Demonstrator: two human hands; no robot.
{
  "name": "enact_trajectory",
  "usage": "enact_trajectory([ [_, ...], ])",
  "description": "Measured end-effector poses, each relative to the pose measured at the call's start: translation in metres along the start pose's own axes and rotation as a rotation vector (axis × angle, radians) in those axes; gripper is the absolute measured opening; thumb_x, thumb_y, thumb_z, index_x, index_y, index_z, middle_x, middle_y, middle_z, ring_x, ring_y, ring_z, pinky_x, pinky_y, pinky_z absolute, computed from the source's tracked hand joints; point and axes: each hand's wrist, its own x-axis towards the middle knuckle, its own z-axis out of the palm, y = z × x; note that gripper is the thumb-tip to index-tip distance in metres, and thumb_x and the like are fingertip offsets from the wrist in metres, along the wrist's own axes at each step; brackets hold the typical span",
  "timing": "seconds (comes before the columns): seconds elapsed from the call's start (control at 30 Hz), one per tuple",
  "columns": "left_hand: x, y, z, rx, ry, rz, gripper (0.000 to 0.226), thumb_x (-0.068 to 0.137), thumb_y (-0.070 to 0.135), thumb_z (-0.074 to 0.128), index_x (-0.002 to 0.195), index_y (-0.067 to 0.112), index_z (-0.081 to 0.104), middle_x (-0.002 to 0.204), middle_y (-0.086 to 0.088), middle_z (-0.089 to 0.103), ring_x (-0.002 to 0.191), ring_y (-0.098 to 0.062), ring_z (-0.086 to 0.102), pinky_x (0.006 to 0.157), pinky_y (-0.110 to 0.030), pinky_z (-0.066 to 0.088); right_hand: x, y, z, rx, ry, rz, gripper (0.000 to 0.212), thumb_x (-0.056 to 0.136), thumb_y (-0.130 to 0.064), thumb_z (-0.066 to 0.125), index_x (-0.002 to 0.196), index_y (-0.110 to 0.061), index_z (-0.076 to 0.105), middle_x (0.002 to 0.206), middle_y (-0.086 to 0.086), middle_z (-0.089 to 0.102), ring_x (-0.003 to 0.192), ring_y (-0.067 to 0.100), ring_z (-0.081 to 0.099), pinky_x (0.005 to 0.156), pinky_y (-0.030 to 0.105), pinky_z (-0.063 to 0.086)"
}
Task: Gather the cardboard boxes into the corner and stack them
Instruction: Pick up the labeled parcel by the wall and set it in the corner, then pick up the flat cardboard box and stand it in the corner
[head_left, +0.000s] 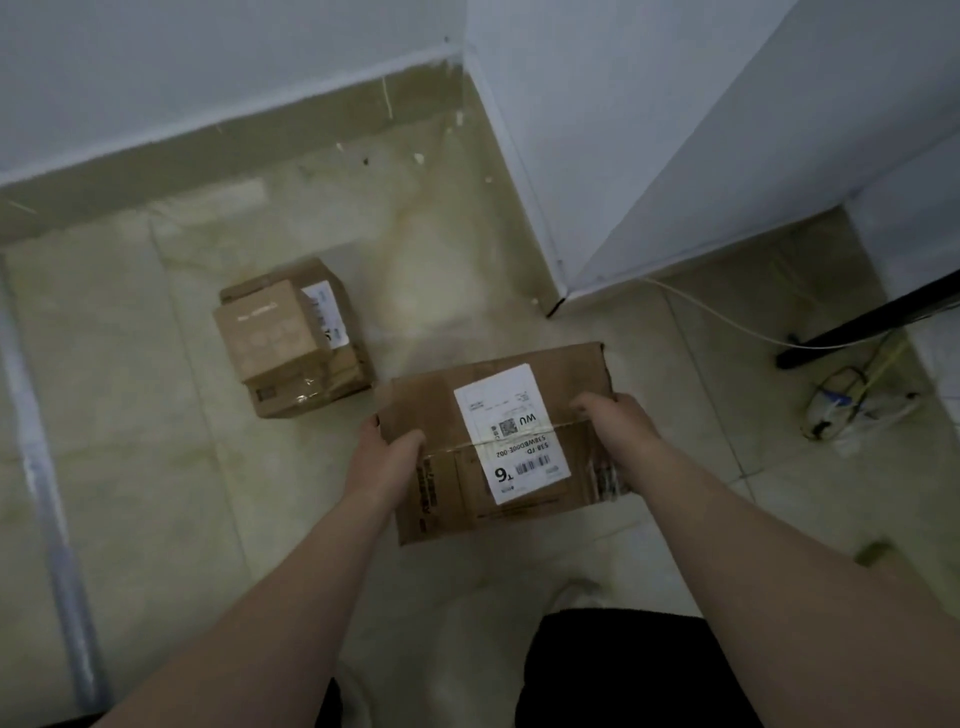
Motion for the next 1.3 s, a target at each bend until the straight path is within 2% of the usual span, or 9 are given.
enact_trajectory([
  [0.23, -0.03, 0.026, -0.003, 0.073, 0.05, -0.015, 0.074, 0.082, 0.033, 0.072, 0.149, 0.024, 0.045, 0.121, -0.002, 0.07, 0.111, -0.029, 0.068, 0.101, -0.044, 0.054, -0.027, -0.016, -0.013, -0.002, -0.059, -0.002, 0.07, 0.084, -0.045, 0.067, 0.143, -0.009, 0.055, 0.13, 0.014, 0.066, 0.11, 0.034, 0.066, 0.068, 0.031, 0.047],
  [0.4, -0.103, 0.078, -0.013, 0.023, 0.031, 0.072, 0.09, 0.071, 0.046, 0.071, 0.155, 0.028, 0.041, 0.123, -0.001, 0.07, 0.114, -0.026, 0.068, 0.104, -0.053, 0.053, -0.101, -0.055, -0.042, 0.033, -0.075, -0.093, 0.023, 0.09, -0.036, 0.065, 0.103, -0.018, 0.068, 0.102, 0.004, 0.071, 0.1, 0.027, 0.069, 0.094, 0.048, 0.056],
  [0.57, -0.204, 0.149, -0.026, -0.031, -0.02, 0.24, 0.064, 0.091, 0.034, 0.069, 0.15, 0.029, 0.044, 0.097, 0.003, 0.068, 0.089, -0.015, 0.067, 0.095, -0.046, 0.055, -0.201, -0.101, -0.079, 0.12, -0.083, -0.155, 0.041, 0.093, -0.037, 0.069, 0.13, -0.024, 0.06, 0.121, -0.003, 0.068, 0.107, 0.017, 0.067, 0.08, 0.036, 0.052],
  [0.67, -0.273, 0.191, -0.042, -0.031, -0.051, 0.385, 0.06, 0.095, 0.036, 0.068, 0.15, 0.031, 0.043, 0.112, 0.001, 0.07, 0.1, -0.012, 0.068, 0.087, -0.034, 0.052, -0.272, -0.131, -0.106, 0.139, -0.072, -0.219, 0.047, 0.097, -0.036, 0.068, 0.141, -0.024, 0.057, 0.132, 0.001, 0.064, 0.104, 0.016, 0.065, 0.076, 0.035, 0.052],
  [0.77, -0.336, 0.224, -0.062, -0.053, -0.078, 0.469, 0.069, 0.089, 0.045, 0.07, 0.151, 0.036, 0.042, 0.117, 0.002, 0.07, 0.109, -0.016, 0.067, 0.091, -0.038, 0.054, -0.333, -0.157, -0.13, 0.167, -0.107, -0.254, 0.048, 0.102, -0.031, 0.064, 0.147, -0.02, 0.053, 0.145, 0.005, 0.057, 0.114, 0.022, 0.062, 0.07, 0.033, 0.05],
  [0.97, -0.478, 0.268, -0.103, -0.015, -0.119, 0.594, 0.068, 0.089, 0.046, 0.07, 0.151, 0.036, 0.043, 0.118, 0.003, 0.069, 0.11, -0.016, 0.066, 0.096, -0.048, 0.055, -0.473, -0.185, -0.185, 0.256, -0.193, -0.343, 0.063, 0.104, -0.032, 0.061, 0.161, -0.019, 0.038, 0.133, 0.001, 0.048, 0.109, 0.017, 0.054, 0.1, 0.045, 0.048],
  [1.07, -0.541, 0.286, -0.107, 0.002, -0.183, 0.661, 0.053, 0.097, 0.038, 0.069, 0.147, 0.03, 0.051, 0.12, 0.001, 0.068, 0.112, -0.016, 0.065, 0.095, -0.044, 0.055, -0.537, -0.185, -0.219, 0.314, -0.155, -0.427, 0.054, 0.106, -0.03, 0.058, 0.157, -0.017, 0.043, 0.154, 0.009, 0.048, 0.131, 0.029, 0.054, 0.084, 0.037, 0.051],
  [1.2, -0.614, 0.3, -0.101, 0.074, -0.359, 0.79, 0.048, 0.101, 0.034, 0.064, 0.147, 0.028, 0.05, 0.119, 0.004, 0.064, 0.105, -0.005, 0.062, 0.076, -0.025, 0.047, -0.598, -0.166, -0.264, 0.392, -0.054, -0.463, 0.045, 0.106, -0.033, 0.058, 0.148, -0.02, 0.051, 0.162, 0.009, 0.044, 0.145, 0.032, 0.046, 0.112, 0.047, 0.044],
  [1.3, -0.666, 0.3, -0.087, 0.207, -0.501, 0.918, 0.049, 0.1, 0.04, 0.065, 0.146, 0.03, 0.051, 0.125, 0.004, 0.065, 0.111, -0.005, 0.061, 0.083, -0.027, 0.049, -0.643, -0.134, -0.303, 0.488, 0.081, -0.472, 0.054, 0.105, -0.034, 0.059, 0.155, -0.016, 0.047, 0.152, 0.009, 0.053, 0.14, 0.031, 0.052, 0.107, 0.048, 0.046],
])
